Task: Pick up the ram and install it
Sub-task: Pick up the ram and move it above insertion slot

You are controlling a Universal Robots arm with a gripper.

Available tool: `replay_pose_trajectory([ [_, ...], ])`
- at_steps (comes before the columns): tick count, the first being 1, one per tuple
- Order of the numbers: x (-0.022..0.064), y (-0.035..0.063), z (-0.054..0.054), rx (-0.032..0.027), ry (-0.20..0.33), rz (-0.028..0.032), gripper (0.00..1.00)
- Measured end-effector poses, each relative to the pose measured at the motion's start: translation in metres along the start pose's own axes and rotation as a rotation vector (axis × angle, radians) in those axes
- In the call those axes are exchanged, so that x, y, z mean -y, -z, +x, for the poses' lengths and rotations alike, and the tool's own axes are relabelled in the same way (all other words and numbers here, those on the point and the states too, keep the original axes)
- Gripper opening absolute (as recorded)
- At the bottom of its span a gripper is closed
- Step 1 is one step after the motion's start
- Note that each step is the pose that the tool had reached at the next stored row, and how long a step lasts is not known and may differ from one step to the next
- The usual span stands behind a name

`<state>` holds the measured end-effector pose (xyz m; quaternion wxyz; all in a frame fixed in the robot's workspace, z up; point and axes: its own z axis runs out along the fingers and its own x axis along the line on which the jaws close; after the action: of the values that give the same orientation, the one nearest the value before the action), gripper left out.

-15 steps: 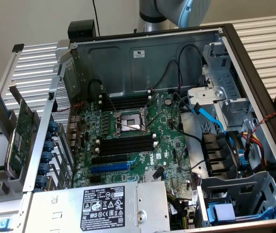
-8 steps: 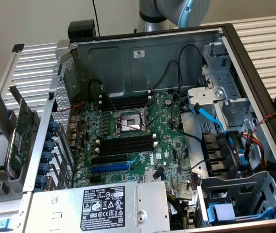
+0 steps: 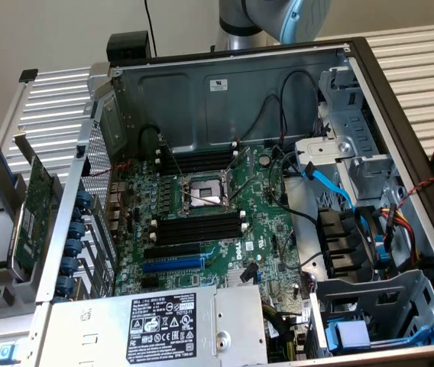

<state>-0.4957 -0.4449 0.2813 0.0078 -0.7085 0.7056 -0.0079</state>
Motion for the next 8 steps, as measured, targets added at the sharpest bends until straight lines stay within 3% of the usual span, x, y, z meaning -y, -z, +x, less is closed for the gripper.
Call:
replay_pose_trajectory([
  [8,-0.0004,-0.0147,0.003,0.0001,0.0,0.0001,0.48],
])
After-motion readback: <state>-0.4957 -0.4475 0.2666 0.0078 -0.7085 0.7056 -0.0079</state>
